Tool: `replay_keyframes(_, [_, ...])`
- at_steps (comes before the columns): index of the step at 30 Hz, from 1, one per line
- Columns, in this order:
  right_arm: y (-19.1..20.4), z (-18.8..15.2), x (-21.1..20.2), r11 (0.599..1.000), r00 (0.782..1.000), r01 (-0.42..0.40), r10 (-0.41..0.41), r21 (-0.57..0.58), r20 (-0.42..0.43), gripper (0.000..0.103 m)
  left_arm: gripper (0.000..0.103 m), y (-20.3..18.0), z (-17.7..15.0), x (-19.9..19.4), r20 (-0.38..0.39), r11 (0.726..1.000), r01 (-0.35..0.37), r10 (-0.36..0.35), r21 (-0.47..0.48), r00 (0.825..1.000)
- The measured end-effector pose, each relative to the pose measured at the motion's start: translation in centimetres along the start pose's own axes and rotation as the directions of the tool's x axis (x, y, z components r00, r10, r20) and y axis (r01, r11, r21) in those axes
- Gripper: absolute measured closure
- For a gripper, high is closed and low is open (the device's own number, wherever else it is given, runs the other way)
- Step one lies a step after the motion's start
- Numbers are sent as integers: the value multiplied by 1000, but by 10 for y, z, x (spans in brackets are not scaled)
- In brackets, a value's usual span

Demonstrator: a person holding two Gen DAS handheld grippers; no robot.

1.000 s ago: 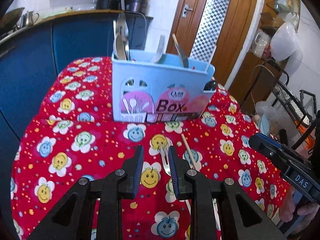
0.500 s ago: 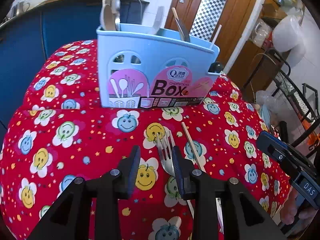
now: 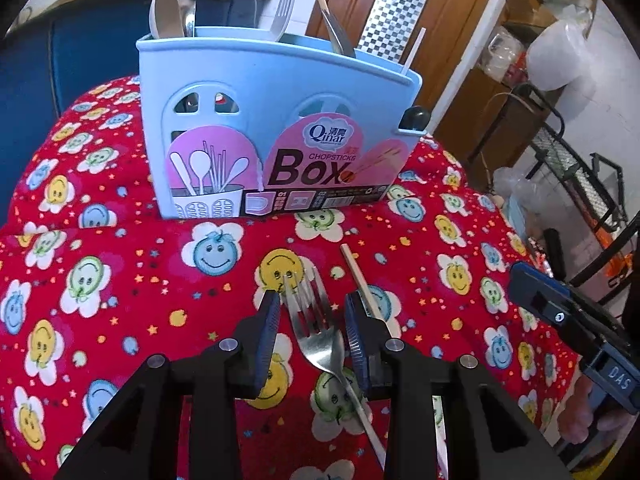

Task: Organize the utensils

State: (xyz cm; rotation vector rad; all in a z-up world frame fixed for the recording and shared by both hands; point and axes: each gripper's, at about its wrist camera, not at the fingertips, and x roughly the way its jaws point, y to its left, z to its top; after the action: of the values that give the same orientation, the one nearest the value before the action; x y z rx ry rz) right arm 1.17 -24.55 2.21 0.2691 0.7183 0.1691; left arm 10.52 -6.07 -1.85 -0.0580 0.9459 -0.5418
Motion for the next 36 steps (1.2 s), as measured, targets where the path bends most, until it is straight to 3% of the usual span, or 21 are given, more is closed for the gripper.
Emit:
replay_keyframes(3, [0,-1,1,1000,1000,-1,1,2,-4,67,70,2,1,0,0,1000,24,-24,-12,1000])
replay_keyframes(9, [0,-1,1,1000,1000,-1,1,0,-2,67,91,6,0,0,3,999,33,-33,-34,999])
replay_keyframes(17, [1,-1,2,1000,1000,1,-1,0,-5,67,97,2,-2,-3,8,998,57,-57,-33,998])
replay_keyframes(26, [4,-3,-1,1000,1000,-2,2,-8,-5,67,102,-4,-3,-23,83,1000,0,2,-26,997])
replay_keyframes(32, [9,-2,0,1000,1000,-18,18,-18,-21,67,102,-5,-5,-59,215,998,-65,65,-8,974])
replay_keyframes(36, [15,-1,5,999,998,-39,37,-29,-56,67,102,-8,-5,-83,315,993,-115,105,13,943])
